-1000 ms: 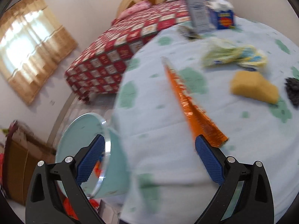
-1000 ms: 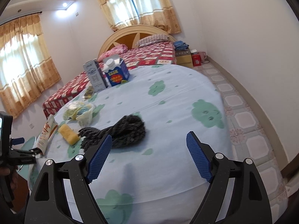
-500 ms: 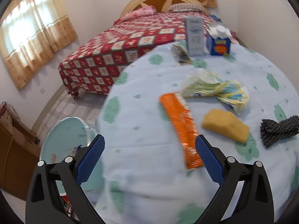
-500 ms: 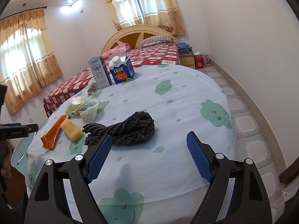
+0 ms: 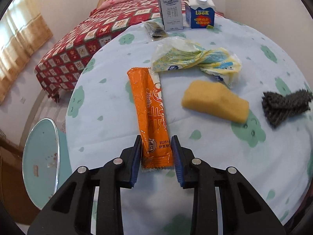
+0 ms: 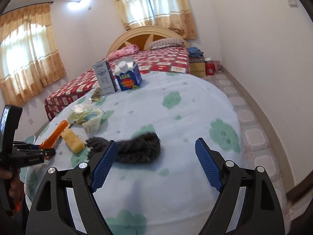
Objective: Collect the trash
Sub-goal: 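Grasp the orange wrapper with the left tool while the right tool grasps the black rope, then carry the orange wrapper and black rope over the teal bucket with both tools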
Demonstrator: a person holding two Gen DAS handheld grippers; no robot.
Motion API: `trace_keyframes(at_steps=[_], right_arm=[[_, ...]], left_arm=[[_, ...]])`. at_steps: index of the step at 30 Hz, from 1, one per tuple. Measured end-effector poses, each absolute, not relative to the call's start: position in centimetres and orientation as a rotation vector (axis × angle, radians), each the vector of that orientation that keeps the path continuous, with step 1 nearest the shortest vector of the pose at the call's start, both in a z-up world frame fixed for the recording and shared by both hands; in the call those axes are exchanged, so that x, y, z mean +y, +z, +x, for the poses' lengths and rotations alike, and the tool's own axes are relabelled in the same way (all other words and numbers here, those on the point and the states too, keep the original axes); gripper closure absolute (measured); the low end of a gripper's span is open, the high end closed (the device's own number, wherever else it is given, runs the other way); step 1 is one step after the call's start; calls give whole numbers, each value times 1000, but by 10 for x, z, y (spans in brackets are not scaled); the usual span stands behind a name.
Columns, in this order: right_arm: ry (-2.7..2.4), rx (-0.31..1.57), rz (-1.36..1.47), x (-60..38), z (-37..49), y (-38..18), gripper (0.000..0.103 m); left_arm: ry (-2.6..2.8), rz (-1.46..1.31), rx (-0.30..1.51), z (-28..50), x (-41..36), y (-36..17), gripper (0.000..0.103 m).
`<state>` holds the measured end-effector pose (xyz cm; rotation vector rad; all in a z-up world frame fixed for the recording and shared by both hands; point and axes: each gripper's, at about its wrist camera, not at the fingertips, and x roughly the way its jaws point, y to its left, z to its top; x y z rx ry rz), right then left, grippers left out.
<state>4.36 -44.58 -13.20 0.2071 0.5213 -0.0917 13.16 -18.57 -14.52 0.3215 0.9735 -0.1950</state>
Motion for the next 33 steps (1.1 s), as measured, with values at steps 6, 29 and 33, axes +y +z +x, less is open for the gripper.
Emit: trace_keyframes(at_steps=[6, 29, 33], right_arm=[[-67, 679, 118, -434, 79, -135, 24], [81, 584, 89, -362, 66, -88, 92], [120, 574, 60, -332, 81, -83, 92]], left_arm=[[-172, 329, 891, 118, -154, -120, 74], [-18, 257, 792, 81, 7, -88, 74], [11, 242, 792, 75, 27, -92, 74]])
